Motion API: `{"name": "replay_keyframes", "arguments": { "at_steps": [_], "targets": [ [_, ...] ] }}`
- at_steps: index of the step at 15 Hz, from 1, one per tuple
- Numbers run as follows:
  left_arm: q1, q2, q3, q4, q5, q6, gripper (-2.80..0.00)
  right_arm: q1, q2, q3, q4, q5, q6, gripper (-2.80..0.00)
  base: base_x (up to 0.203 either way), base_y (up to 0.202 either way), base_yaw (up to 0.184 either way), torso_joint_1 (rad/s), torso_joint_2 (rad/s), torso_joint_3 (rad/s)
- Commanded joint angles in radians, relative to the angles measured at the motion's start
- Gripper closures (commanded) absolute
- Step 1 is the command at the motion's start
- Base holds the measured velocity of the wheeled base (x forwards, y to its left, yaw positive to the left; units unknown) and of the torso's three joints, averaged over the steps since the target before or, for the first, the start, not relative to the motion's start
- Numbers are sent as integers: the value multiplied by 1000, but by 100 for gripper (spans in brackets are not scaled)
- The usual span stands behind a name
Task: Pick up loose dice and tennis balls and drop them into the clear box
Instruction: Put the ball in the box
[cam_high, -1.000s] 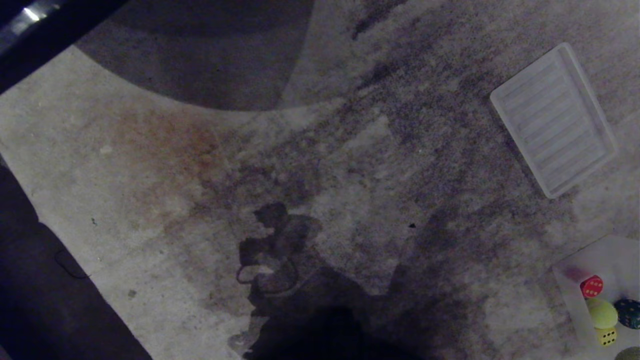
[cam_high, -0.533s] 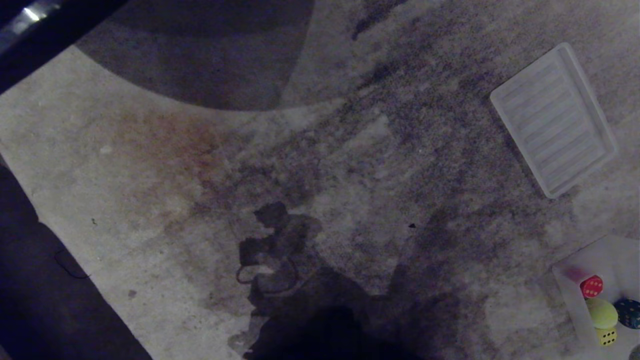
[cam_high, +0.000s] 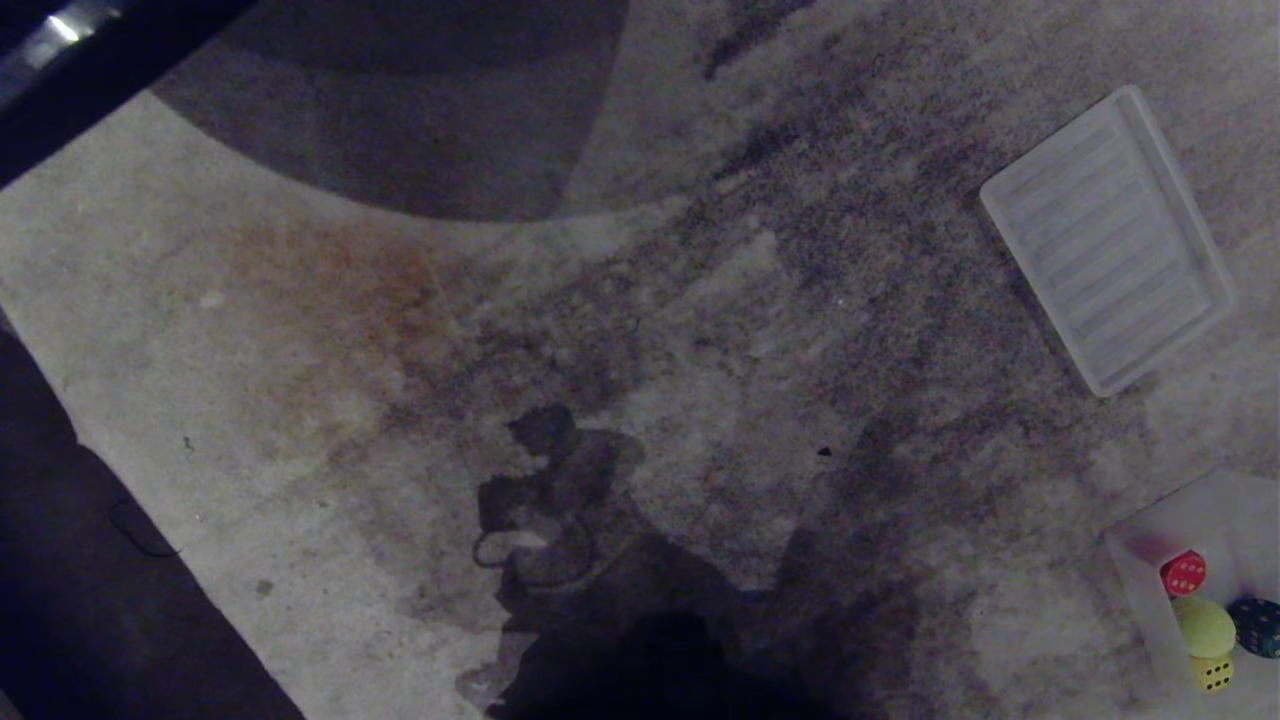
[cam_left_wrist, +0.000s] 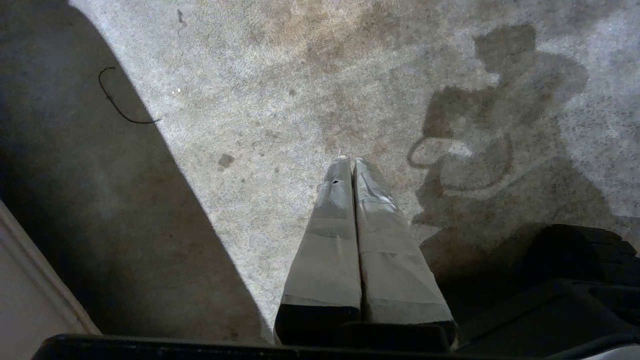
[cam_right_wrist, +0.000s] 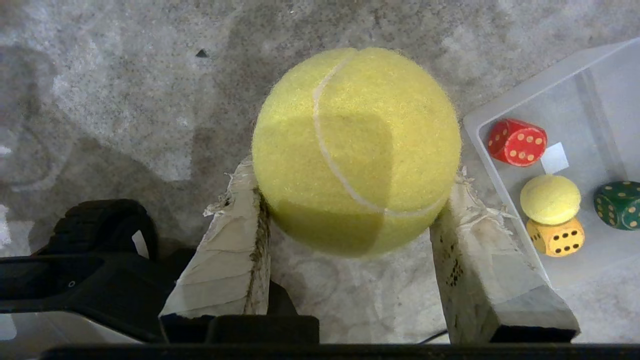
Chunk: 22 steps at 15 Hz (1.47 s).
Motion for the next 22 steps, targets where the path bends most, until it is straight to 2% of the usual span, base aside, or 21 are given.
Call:
{"name": "replay_keyframes", "arguments": {
  "at_steps": [1, 10, 22],
  "targets": [
    [0, 1, 2, 0, -1, 1, 0, 1, 0, 11, -1, -1, 1, 0, 0, 0, 0, 0, 0, 0],
    [0, 1, 2, 0, -1, 2, 0, 0, 0, 10, -1, -1, 3, 0, -2, 1, -16, 0, 0, 0],
    [0, 1, 2, 0, -1, 4, 0, 0, 0, 11, -1, -1, 3, 0, 2, 10, -158, 3, 2, 3]
  ]
}}
